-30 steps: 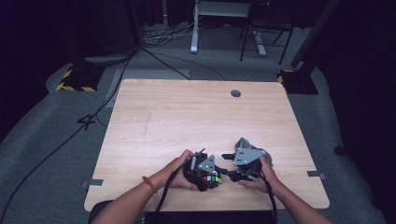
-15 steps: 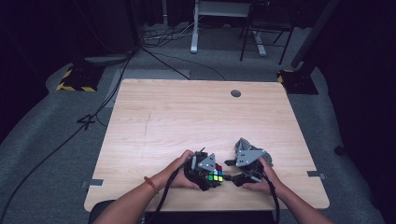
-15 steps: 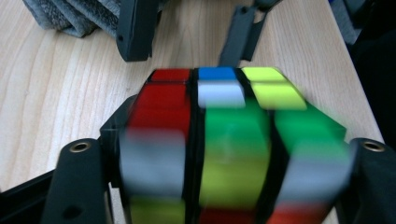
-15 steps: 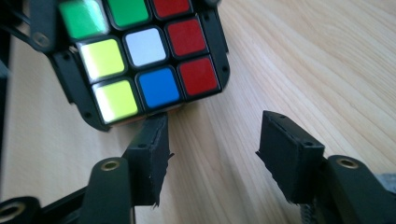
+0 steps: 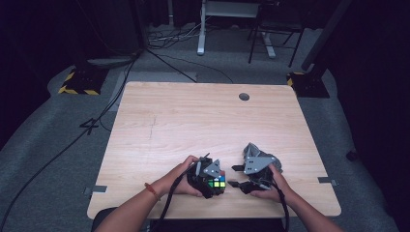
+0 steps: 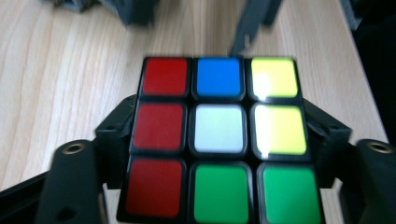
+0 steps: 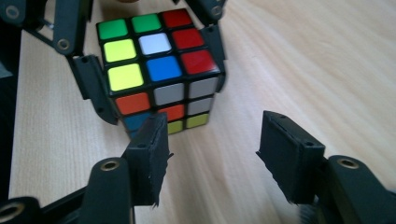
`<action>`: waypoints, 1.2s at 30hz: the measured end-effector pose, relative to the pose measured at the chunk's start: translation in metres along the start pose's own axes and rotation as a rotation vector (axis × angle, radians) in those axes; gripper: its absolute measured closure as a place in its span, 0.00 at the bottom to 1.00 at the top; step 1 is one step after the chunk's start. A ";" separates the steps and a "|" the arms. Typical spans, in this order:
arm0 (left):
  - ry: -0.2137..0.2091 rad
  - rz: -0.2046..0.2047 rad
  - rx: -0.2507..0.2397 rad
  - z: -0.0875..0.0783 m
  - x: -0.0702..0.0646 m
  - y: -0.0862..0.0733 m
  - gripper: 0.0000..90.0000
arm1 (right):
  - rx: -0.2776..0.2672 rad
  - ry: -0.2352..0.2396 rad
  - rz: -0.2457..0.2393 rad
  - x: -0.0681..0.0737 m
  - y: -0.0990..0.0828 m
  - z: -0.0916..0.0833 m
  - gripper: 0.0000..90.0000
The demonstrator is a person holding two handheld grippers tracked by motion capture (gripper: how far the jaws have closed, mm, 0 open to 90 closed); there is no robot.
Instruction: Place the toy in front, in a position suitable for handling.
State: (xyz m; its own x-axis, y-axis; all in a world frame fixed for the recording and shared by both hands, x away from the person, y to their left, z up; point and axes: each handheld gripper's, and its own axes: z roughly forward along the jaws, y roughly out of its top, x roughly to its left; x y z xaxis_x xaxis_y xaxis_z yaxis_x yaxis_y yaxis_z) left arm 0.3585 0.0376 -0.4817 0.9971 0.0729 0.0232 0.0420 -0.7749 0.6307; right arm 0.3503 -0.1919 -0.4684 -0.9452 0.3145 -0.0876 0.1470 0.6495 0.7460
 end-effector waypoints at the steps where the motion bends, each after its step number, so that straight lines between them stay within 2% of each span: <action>1: 0.010 -0.002 0.007 -0.001 -0.001 -0.002 0.27 | -0.005 -0.013 0.001 -0.001 0.000 -0.005 0.47; 3: 0.043 -0.008 0.012 -0.005 -0.002 -0.005 0.25 | -0.015 -0.044 0.000 -0.005 0.000 -0.016 0.46; 8: 0.075 -0.047 0.014 -0.016 0.001 -0.014 0.19 | -0.027 -0.126 0.035 -0.020 -0.004 -0.046 0.47; 11: 0.103 -0.065 0.009 -0.022 0.003 -0.020 0.19 | -0.009 -0.183 0.051 -0.031 -0.010 -0.056 0.47; 14: 0.132 -0.078 0.010 -0.027 0.006 -0.025 0.19 | 0.039 -0.209 0.061 -0.042 -0.019 -0.057 0.47; 17: 0.175 -0.100 0.003 -0.031 0.011 -0.028 0.19 | 0.060 -0.198 0.089 -0.050 -0.026 -0.057 0.47; 20: 0.201 -0.131 0.010 -0.034 0.018 -0.033 0.20 | 0.071 -0.174 0.094 -0.052 -0.029 -0.059 0.47; 23: 0.211 -0.167 -0.003 -0.035 0.022 -0.038 0.20 | 0.102 -0.176 0.105 -0.057 -0.035 -0.058 0.53; 27: 0.230 -0.177 -0.021 -0.036 0.024 -0.042 0.22 | 0.146 -0.171 0.131 -0.065 -0.046 -0.048 0.57; 30: 0.244 -0.184 -0.026 -0.037 0.024 -0.045 0.22 | 0.136 -0.154 0.154 -0.069 -0.049 -0.044 0.60; 32: 0.228 -0.198 -0.052 -0.037 0.023 -0.046 0.22 | 0.142 -0.152 0.156 -0.070 -0.051 -0.043 0.61; 36: 0.163 -0.218 -0.081 -0.033 0.015 -0.041 0.21 | 0.145 -0.144 0.161 -0.071 -0.054 -0.041 0.63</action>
State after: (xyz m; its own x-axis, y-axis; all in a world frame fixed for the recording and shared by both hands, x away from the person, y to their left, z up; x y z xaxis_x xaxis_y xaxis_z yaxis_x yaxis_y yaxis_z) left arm 0.3699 0.0908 -0.4816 0.9415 0.3371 0.0007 0.2421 -0.6776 0.6945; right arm 0.3974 -0.2777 -0.4748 -0.8564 0.5107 -0.0762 0.3425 0.6722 0.6564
